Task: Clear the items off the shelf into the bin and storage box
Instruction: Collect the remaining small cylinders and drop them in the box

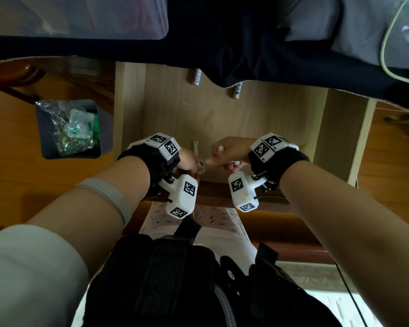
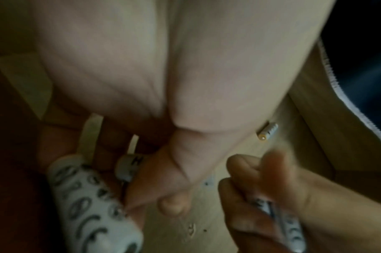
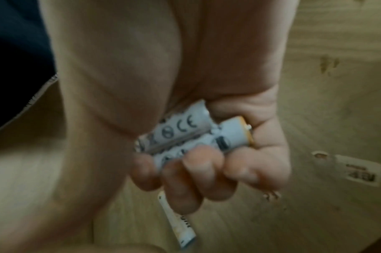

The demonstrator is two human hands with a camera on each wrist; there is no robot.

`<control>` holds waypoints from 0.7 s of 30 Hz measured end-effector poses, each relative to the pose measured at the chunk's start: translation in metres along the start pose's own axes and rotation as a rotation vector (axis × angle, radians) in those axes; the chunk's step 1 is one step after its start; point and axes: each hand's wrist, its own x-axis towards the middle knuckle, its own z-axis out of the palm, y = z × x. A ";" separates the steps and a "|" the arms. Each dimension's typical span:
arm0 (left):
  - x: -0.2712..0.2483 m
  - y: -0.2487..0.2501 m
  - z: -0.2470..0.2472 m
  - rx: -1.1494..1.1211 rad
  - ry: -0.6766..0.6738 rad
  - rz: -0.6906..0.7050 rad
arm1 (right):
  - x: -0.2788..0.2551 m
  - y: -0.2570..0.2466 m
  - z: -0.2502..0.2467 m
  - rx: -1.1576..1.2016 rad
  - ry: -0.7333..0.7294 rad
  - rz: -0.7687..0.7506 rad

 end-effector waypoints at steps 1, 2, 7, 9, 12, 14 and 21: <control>0.000 -0.001 -0.001 -0.028 -0.076 0.007 | 0.000 -0.004 0.001 0.061 0.017 -0.004; 0.000 -0.001 -0.001 0.009 -0.120 0.009 | 0.001 -0.007 0.002 0.113 0.033 0.011; -0.006 -0.002 -0.005 0.034 -0.159 0.025 | 0.007 -0.006 0.000 0.165 0.098 0.039; -0.007 -0.002 -0.005 0.033 -0.170 0.006 | 0.007 -0.001 -0.004 0.217 0.157 0.032; -0.012 0.001 -0.003 0.033 -0.167 -0.017 | 0.004 0.004 -0.011 0.303 0.224 -0.008; -0.013 0.003 -0.001 -0.007 -0.166 -0.033 | 0.000 0.006 -0.013 0.319 0.235 -0.029; -0.010 -0.008 -0.004 -0.179 -0.179 -0.130 | 0.000 -0.005 -0.004 0.087 0.235 -0.043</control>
